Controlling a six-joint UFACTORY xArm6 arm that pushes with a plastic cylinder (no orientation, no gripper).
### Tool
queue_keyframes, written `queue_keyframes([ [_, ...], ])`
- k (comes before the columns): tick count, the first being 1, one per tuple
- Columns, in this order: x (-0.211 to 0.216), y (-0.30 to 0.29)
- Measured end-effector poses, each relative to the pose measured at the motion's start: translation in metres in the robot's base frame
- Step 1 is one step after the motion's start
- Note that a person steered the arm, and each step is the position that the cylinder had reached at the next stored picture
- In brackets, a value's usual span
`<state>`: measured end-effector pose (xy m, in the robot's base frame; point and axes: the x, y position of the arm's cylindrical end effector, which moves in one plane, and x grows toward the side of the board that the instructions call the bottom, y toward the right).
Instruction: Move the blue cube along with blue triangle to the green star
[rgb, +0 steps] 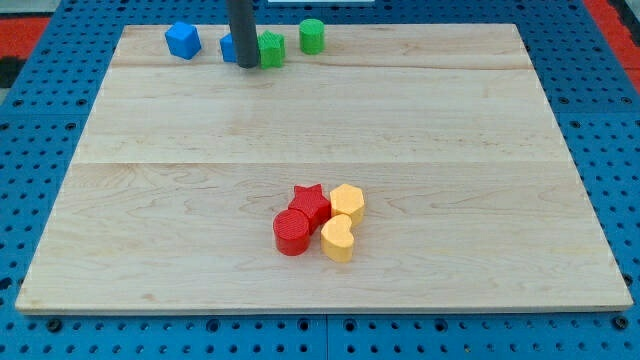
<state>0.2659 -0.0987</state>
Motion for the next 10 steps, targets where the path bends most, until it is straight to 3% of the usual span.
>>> queue_keyframes([
  [1, 0.015, -0.001],
  [2, 0.025, -0.053],
  [3, 0.009, -0.123],
  [4, -0.025, -0.149],
  [6, -0.036, -0.119],
  [8, -0.055, -0.127],
  [10, -0.051, -0.087],
])
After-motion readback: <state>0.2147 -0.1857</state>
